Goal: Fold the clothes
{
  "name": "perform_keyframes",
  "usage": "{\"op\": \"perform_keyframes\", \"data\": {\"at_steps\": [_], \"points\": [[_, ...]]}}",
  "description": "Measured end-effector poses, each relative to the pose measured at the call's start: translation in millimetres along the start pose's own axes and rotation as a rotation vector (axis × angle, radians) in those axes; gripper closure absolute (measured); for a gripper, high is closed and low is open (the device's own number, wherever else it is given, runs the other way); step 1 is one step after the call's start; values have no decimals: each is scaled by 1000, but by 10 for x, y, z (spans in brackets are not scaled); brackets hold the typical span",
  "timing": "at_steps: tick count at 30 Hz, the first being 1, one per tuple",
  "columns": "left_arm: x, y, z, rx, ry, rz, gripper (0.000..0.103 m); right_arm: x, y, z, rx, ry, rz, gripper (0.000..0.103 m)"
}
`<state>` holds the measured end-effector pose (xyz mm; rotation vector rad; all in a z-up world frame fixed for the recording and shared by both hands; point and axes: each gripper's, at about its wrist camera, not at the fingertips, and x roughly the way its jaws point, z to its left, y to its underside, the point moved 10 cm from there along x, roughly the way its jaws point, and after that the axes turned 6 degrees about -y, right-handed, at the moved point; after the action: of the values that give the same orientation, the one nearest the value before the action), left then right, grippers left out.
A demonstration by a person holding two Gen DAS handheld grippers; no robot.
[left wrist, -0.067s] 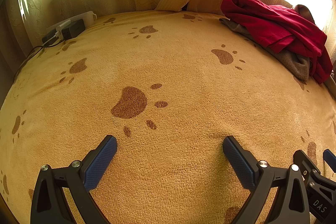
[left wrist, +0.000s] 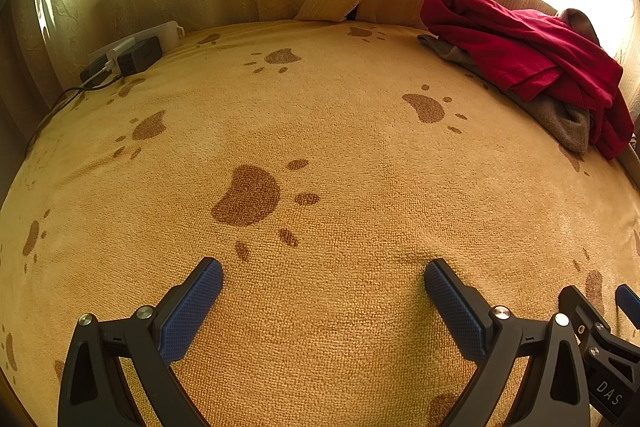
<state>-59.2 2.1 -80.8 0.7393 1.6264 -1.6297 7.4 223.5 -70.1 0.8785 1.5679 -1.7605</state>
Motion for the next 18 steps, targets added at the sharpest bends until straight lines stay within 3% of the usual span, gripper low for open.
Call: {"op": "perform_keyframes", "data": {"at_steps": [18], "points": [[-4,7,-20,-3,-6,1,0,7,-3,38,-1,3,0,0]]}}
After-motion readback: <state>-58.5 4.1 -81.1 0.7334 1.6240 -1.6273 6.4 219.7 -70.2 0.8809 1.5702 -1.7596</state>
